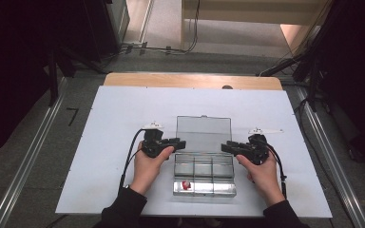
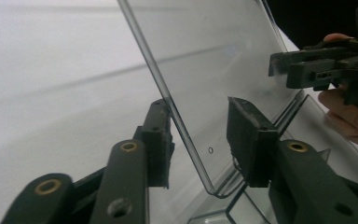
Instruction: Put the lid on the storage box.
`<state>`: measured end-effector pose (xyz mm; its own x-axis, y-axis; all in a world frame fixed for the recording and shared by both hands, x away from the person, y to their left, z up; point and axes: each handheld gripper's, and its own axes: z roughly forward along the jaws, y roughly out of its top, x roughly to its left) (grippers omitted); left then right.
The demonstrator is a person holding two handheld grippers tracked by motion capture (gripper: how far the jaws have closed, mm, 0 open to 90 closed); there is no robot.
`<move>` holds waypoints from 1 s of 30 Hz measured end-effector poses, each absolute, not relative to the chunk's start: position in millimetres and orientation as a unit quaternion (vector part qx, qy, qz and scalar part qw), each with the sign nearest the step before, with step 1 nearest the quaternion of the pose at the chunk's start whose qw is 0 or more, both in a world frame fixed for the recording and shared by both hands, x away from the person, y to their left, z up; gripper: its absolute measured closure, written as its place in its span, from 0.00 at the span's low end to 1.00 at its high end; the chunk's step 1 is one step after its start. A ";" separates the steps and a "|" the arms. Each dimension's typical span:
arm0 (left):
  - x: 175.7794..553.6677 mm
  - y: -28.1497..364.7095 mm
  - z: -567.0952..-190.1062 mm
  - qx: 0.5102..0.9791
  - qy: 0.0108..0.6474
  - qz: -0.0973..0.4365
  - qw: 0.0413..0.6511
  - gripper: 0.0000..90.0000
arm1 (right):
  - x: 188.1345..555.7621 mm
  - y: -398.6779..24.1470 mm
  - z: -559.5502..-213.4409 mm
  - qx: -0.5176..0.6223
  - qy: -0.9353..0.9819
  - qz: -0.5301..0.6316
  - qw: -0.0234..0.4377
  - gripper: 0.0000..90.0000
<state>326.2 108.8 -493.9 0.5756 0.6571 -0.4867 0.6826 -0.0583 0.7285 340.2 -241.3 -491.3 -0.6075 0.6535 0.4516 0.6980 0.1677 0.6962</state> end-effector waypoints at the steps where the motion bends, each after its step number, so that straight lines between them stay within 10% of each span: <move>1: 325.3 108.8 -492.8 0.727 0.458 -0.009 0.511 0.70 | 339.5 -241.3 -490.4 -0.438 -0.765 -0.472 0.019 0.63; 30: 313.5 112.1 -480.0 0.733 0.419 0.022 0.536 0.81 | 325.6 -245.1 -478.6 -0.373 -0.787 -0.489 -0.046 0.79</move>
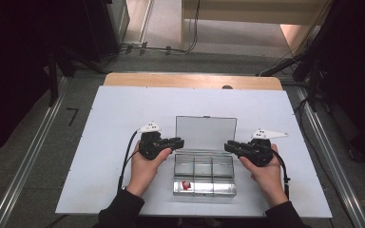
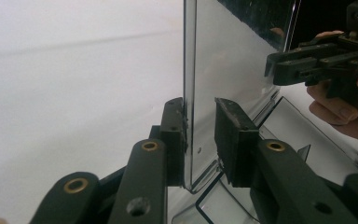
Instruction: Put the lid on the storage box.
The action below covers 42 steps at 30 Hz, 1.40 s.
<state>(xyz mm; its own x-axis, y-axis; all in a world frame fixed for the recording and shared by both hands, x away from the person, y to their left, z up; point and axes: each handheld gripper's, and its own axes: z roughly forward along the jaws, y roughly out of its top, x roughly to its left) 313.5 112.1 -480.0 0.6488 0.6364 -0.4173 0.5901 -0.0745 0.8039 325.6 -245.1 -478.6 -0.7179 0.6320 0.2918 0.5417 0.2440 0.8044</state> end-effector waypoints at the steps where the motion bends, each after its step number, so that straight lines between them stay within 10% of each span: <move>1: 313.6 111.7 -478.7 0.730 0.418 0.026 0.540 0.79 | 325.3 -245.2 -478.6 0.371 0.788 0.489 0.047 0.79; 42: 289.9 110.5 -463.3 0.739 0.369 0.079 0.558 0.77 | 304.9 -244.7 -437.9 0.333 0.782 0.517 0.098 0.69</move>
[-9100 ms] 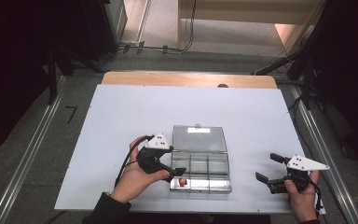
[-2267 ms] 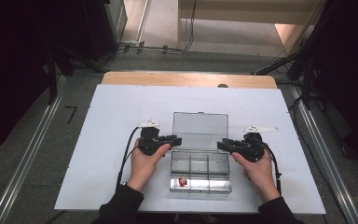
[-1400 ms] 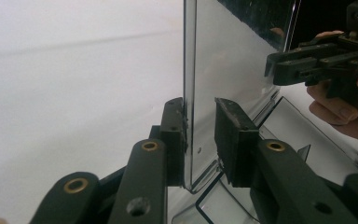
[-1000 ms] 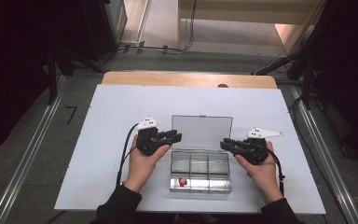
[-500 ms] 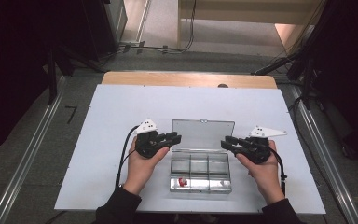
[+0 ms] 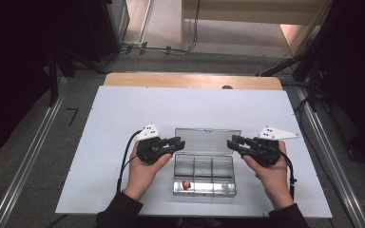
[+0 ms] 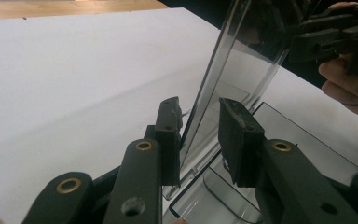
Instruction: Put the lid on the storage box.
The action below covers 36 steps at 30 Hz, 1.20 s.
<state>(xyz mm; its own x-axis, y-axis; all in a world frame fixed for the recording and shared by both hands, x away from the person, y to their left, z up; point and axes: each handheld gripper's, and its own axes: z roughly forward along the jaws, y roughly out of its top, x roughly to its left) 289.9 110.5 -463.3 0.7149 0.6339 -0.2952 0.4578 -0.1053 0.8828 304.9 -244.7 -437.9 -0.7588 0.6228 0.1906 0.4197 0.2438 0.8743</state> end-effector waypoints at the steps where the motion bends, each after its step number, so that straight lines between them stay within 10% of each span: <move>1: 289.6 110.8 -463.4 0.739 0.368 0.078 0.559 0.77 | 304.5 -244.6 -437.3 0.332 0.782 0.519 0.098 0.70; 23: 284.0 115.4 -462.9 0.751 0.359 0.072 0.549 0.69 | 295.0 -245.2 -435.6 0.318 0.789 0.516 0.098 0.71; 36: 277.2 126.9 -466.3 0.751 0.370 0.069 0.542 0.82 | 290.0 -246.1 -436.1 0.316 0.791 0.515 0.097 0.70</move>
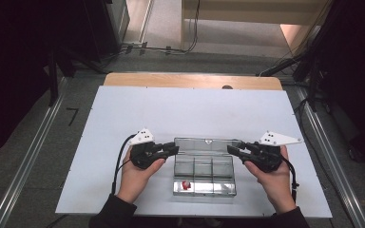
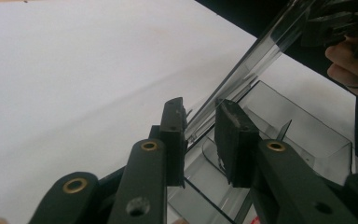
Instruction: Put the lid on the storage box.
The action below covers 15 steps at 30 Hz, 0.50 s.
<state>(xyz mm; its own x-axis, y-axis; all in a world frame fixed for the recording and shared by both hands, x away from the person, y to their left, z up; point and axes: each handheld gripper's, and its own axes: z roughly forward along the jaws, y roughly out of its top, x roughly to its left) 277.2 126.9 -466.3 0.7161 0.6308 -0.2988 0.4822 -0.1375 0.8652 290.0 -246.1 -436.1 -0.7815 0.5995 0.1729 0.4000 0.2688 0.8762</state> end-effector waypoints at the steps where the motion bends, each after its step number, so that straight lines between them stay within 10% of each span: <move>1: 276.7 127.6 -466.8 0.751 0.371 0.067 0.543 0.83 | 289.7 -246.1 -436.0 0.316 0.791 0.515 0.097 0.70; 15: 271.0 131.8 -470.0 0.756 0.374 0.052 0.534 0.95 | 285.9 -246.5 -436.2 0.314 0.793 0.513 0.097 0.69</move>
